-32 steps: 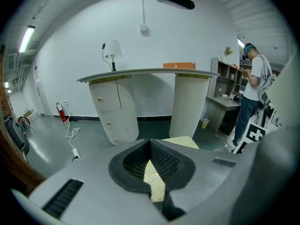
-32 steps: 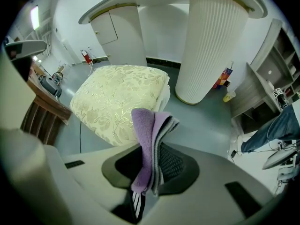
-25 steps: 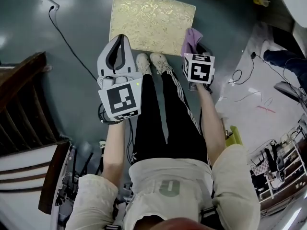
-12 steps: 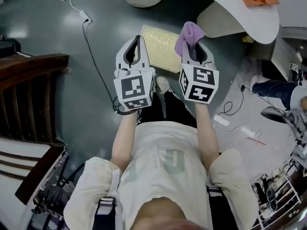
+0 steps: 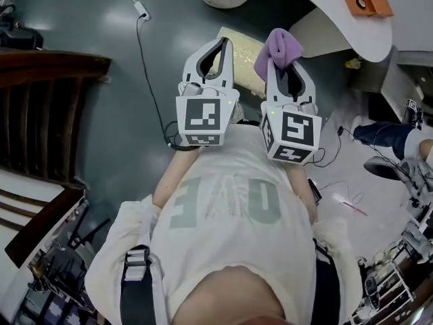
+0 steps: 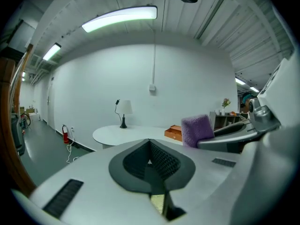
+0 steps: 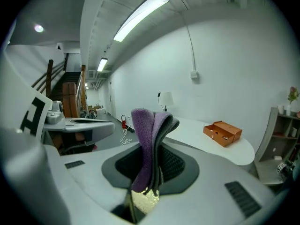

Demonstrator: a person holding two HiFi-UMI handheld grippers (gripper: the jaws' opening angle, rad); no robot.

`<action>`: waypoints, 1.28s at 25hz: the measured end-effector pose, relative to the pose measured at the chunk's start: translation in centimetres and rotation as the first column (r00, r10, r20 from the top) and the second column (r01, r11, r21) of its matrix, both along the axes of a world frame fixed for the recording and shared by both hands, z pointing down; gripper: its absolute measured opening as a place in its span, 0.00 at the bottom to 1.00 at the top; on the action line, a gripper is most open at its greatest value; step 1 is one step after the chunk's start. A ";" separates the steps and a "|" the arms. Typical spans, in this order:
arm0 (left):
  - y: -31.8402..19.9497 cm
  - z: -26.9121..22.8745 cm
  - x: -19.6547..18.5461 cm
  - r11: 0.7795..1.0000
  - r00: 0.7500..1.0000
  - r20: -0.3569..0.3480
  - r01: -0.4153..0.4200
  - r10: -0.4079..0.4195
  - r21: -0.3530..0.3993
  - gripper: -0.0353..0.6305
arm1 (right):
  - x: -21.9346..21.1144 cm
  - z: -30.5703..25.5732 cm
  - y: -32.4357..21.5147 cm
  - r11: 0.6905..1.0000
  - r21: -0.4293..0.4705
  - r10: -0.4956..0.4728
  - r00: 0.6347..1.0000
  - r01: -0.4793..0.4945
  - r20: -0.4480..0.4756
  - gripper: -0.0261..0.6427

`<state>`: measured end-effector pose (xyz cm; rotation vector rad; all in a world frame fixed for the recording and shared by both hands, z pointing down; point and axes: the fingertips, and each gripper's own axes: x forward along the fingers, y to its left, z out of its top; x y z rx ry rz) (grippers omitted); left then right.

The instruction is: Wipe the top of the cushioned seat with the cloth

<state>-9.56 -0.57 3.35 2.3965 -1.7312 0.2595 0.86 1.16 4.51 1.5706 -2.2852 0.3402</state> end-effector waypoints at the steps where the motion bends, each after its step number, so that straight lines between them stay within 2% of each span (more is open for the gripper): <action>1: 0.1 -0.4 -0.3 1.000 1.000 0.000 0.003 -0.003 0.013 0.06 | -0.1 -0.2 0.1 1.000 0.008 -0.003 1.000 0.003 -0.009 0.17; 9: 0.1 -1.8 -2.6 0.998 1.000 -0.007 0.030 -0.029 0.063 0.06 | -1.0 -1.7 0.5 0.999 0.052 -0.004 0.999 0.006 -0.038 0.17; 17: 1.4 -1.5 -2.7 0.998 1.000 -0.003 0.010 -0.010 0.056 0.06 | -1.8 -1.5 1.7 0.999 0.045 -0.007 0.999 0.009 -0.039 0.17; 26: 1.9 -2.0 -4.2 0.997 0.999 0.002 0.036 -0.037 0.074 0.06 | -2.5 -1.6 2.3 0.999 0.052 -0.009 0.999 0.011 -0.038 0.17; 32: 2.0 -1.8 -3.8 0.996 0.999 0.003 0.033 -0.033 0.079 0.06 | -2.7 -1.5 2.2 0.998 0.055 -0.019 0.999 0.021 -0.043 0.17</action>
